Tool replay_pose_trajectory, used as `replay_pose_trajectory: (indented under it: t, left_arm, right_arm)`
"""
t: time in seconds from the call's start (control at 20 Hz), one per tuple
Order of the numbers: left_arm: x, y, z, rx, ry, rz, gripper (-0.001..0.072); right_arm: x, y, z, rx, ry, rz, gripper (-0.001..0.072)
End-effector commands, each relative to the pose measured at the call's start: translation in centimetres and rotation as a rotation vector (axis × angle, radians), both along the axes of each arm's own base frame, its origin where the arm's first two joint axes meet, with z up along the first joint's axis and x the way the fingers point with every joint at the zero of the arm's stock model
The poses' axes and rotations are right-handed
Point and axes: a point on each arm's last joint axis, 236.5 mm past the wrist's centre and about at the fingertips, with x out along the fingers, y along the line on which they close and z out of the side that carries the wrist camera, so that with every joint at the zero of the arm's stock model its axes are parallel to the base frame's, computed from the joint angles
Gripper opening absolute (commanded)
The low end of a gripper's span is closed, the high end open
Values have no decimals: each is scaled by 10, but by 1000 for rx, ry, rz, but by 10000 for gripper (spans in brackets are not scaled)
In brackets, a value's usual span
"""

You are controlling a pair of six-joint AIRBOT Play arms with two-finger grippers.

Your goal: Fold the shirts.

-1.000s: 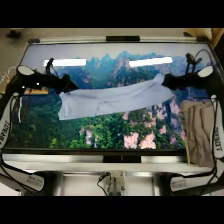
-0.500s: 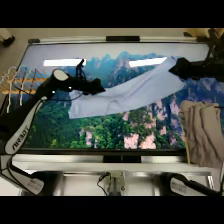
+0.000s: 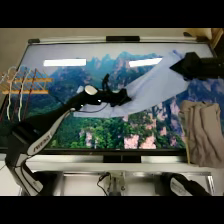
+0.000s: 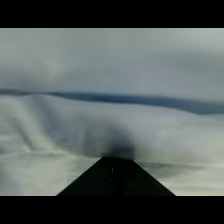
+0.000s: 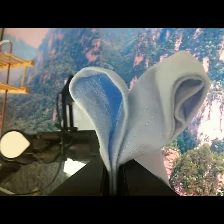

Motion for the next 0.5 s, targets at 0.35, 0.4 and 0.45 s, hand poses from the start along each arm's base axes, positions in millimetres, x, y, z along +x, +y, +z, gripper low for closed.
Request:
replay_pose_trajectory:
  t: [0.35,0.4,0.45]
  left_arm:
    - [58,80,83,-7,-252,45,31]
    - [69,116,106,29,-299,72,31]
    - [78,152,129,68,-349,106,31]
  right_arm:
    - [13,11,18,62,-62,-33,72]
    - [23,25,15,71,-76,-19,72]
    - [32,43,9,77,-83,7,72]
